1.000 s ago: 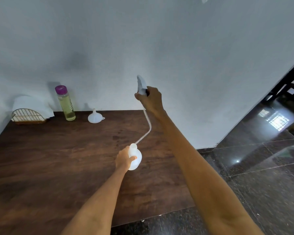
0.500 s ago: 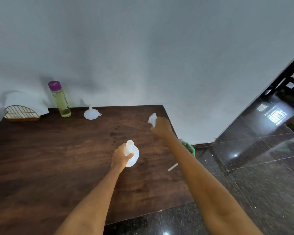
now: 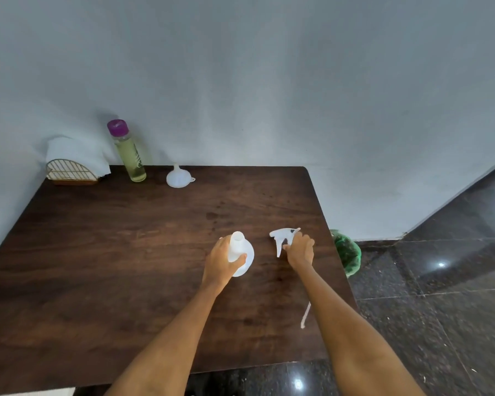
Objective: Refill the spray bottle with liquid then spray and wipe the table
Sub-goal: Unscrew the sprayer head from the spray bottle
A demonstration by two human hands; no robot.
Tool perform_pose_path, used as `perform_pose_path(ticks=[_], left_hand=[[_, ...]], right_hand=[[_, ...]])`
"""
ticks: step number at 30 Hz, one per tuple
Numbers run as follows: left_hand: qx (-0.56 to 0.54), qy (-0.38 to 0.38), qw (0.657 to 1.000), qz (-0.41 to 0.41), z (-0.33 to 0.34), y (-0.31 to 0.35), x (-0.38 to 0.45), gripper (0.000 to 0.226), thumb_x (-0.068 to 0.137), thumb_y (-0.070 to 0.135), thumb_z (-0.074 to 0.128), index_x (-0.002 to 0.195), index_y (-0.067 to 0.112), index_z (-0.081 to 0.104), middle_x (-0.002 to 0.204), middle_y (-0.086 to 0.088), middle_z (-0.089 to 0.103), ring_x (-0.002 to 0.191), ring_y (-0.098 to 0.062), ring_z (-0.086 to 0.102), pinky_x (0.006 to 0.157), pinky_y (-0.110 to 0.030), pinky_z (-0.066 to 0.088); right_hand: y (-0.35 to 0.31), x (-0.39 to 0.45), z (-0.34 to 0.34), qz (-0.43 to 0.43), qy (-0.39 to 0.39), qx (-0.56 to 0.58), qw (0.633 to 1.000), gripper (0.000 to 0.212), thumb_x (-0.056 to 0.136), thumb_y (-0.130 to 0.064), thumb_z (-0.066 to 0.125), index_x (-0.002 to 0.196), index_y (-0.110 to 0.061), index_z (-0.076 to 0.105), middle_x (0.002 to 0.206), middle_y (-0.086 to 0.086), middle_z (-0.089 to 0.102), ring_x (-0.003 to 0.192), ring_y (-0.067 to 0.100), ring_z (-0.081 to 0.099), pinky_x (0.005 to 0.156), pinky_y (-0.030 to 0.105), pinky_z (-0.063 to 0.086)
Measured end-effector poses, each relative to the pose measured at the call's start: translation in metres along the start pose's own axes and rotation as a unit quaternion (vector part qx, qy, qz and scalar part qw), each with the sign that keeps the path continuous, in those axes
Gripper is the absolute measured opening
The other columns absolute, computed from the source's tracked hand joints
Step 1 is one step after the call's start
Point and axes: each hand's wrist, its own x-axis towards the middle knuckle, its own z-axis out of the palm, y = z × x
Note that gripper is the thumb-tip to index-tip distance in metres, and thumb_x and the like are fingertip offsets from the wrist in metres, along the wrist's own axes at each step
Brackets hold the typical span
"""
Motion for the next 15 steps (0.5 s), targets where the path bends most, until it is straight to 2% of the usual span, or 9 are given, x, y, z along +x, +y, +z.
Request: perform_pose_path(ticks=[3, 7, 12, 15], left_hand=[[-0.002, -0.002, 1.0, -0.002, 0.001, -0.001, 0.001, 0.063, 0.07, 0.045, 0.056, 0.125, 0.014, 0.053, 0.116, -0.001, 0.06, 0.108, -0.021, 0.056, 0.092, -0.038, 0.047], [-0.015, -0.002, 1.0, -0.008, 0.004, -0.006, 0.002, 0.063, 0.072, 0.045, 0.058, 0.127, 0.014, 0.051, 0.123, -0.003, 0.059, 0.118, -0.024, 0.052, 0.098, -0.042, 0.045], [-0.004, -0.003, 1.0, -0.008, 0.003, -0.005, 0.003, 0.064, 0.072, 0.044, 0.061, 0.127, 0.014, 0.051, 0.123, -0.003, 0.058, 0.115, -0.023, 0.053, 0.095, -0.039, 0.047], [-0.001, -0.012, 1.0, -0.006, 0.003, -0.005, 0.004, 0.065, 0.073, 0.045, 0.06, 0.129, 0.014, 0.05, 0.124, -0.004, 0.057, 0.117, -0.024, 0.052, 0.096, -0.04, 0.046]], right_hand=[[0.014, 0.005, 0.008, 0.052, -0.006, 0.018, 0.998, 0.036, 0.094, -0.016, 0.053, 0.126, 0.0, 0.047, 0.128, 0.019, 0.049, 0.124, 0.033, 0.04, 0.093, 0.038, 0.045], [0.03, 0.009, 0.018, 0.046, -0.012, 0.0, 0.999, 0.025, 0.095, -0.007, 0.045, 0.117, 0.001, 0.054, 0.123, 0.021, 0.054, 0.12, 0.035, 0.045, 0.089, 0.04, 0.045], [0.03, 0.009, 0.017, 0.044, -0.013, 0.005, 0.999, 0.025, 0.094, -0.009, 0.047, 0.114, 0.003, 0.056, 0.121, 0.021, 0.057, 0.119, 0.036, 0.048, 0.089, 0.039, 0.045], [0.021, 0.003, 0.012, 0.05, -0.007, 0.001, 0.999, 0.031, 0.094, -0.015, 0.05, 0.121, 0.0, 0.052, 0.126, 0.019, 0.051, 0.122, 0.033, 0.043, 0.092, 0.036, 0.045]])
